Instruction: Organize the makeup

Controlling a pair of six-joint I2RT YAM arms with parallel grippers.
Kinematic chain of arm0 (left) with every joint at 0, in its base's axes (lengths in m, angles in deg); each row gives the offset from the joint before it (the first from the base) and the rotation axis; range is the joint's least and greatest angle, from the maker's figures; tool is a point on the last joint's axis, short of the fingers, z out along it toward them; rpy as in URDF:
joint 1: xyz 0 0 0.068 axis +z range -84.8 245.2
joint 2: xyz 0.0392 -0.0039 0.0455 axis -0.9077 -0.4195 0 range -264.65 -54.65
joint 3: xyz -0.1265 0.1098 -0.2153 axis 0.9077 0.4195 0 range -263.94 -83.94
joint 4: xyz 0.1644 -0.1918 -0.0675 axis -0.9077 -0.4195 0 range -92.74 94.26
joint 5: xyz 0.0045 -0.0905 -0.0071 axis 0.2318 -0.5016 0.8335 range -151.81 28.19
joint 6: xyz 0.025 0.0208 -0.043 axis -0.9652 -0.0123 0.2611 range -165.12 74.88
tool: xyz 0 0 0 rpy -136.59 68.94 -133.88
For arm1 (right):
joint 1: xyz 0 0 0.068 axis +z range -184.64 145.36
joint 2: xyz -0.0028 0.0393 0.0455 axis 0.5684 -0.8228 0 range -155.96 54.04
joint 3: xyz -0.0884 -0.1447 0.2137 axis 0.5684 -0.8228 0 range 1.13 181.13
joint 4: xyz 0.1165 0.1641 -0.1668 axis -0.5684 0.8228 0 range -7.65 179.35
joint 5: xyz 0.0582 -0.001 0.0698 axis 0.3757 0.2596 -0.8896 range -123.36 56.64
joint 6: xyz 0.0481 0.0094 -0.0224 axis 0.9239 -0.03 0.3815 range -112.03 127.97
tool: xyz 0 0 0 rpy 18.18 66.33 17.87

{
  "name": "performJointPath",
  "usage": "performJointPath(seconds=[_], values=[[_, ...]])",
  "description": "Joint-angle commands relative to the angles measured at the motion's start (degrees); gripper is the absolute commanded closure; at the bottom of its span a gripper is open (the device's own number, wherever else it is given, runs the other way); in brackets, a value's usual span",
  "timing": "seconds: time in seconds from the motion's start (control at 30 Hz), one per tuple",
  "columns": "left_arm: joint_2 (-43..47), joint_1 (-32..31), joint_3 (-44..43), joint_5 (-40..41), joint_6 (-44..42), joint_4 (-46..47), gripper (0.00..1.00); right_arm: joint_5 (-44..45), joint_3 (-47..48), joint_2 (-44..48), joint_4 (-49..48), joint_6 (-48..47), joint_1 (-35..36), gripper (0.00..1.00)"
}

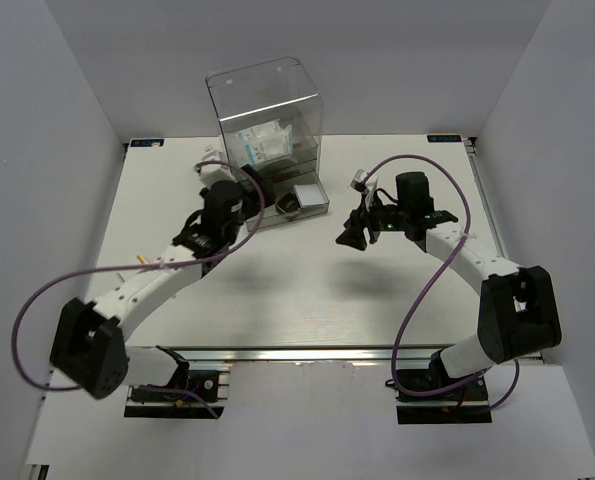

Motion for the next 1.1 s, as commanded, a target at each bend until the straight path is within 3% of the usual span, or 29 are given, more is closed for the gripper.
performJointPath(seconds=[0.0,0.27,0.43,0.6,0.77,0.93,1.07], values=[[6.88,7.10,4.76,-2.44,7.31,-10.70,0.02,-1.57,0.94,2.31,3.02,-5.45,-0.09,0.36],[17.26,21.27,8.90,-14.57,7.77,-24.53,0.02,4.32,0.15,2.92,5.40,-11.44,1.49,0.34],[16.74,30.32,8.46,-17.74,6.36,-33.13,0.02,7.39,-0.55,3.28,4.43,-9.78,2.28,0.36],[14.98,41.12,7.76,-21.43,4.60,-39.82,0.13,8.54,-1.08,2.93,4.34,-8.28,2.46,0.36],[14.10,47.73,7.84,-23.46,0.48,-41.85,0.15,8.80,-2.04,3.36,3.03,-7.58,2.64,0.36],[11.29,54.15,7.50,-23.73,-3.65,-43.26,0.02,8.37,-4.06,3.45,1.62,-6.61,2.63,0.36],[7.52,56.79,6.53,-20.92,-7.18,-44.14,0.02,8.28,-4.59,3.19,1.44,-6.52,2.55,0.35]])
